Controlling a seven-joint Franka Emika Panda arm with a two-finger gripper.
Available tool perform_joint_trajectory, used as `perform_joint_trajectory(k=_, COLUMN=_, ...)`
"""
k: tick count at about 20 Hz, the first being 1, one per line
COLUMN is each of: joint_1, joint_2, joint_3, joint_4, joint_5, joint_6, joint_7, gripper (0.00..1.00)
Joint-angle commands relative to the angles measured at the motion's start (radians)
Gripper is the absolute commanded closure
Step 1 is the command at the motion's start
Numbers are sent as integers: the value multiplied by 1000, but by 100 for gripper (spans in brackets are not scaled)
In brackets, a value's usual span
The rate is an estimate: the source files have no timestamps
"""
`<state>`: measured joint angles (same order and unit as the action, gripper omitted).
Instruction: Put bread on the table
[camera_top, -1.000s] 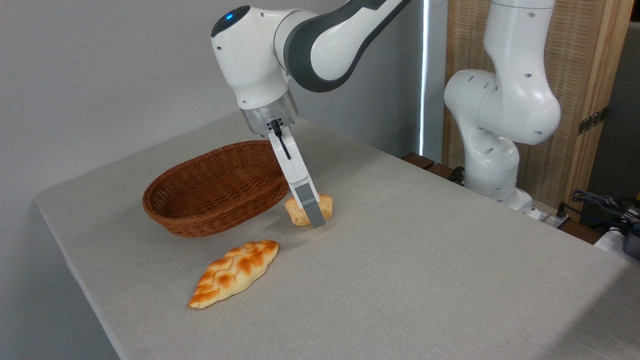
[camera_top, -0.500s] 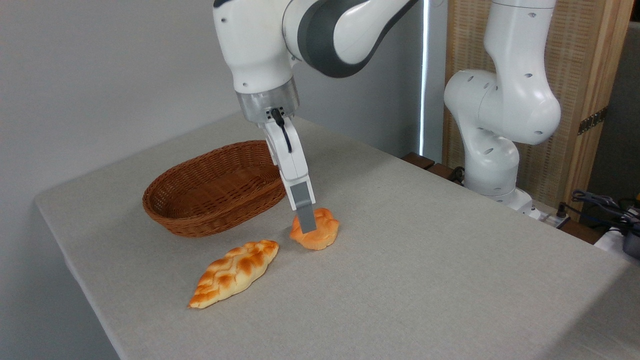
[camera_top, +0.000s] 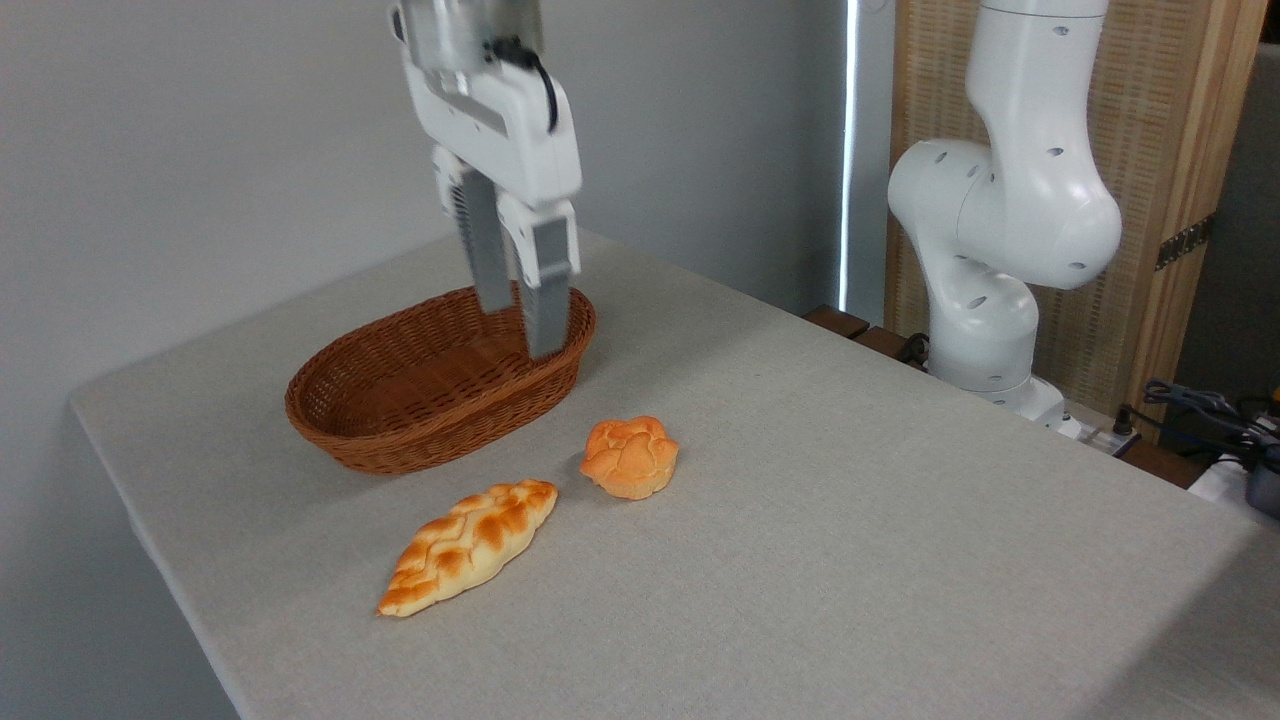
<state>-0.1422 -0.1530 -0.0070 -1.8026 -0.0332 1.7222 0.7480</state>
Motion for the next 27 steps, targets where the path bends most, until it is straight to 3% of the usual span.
perform_joint_trajectory(k=1, joint_1=-5, joint_2=73, joint_3=42, joint_4=141, joint_5=-13, joint_6=-70, joint_7=-44, gripper=0)
perform_joint_trajectory(k=5, joint_1=-5, joint_2=141, joint_3=76, joint_4=262, joint_5=-13, joint_6=-139, joint_7=-44, gripper=0)
perform_joint_trajectory(k=24, joint_1=-7, joint_2=164, joint_3=33, joint_4=264, joint_5=1, joint_6=-214, joint_7=-47, gripper=0)
perform_joint_trajectory(k=27, joint_1=-7, joint_2=165, joint_3=35, joint_4=264, joint_5=24, joint_6=-204, joint_7=-41, gripper=0)
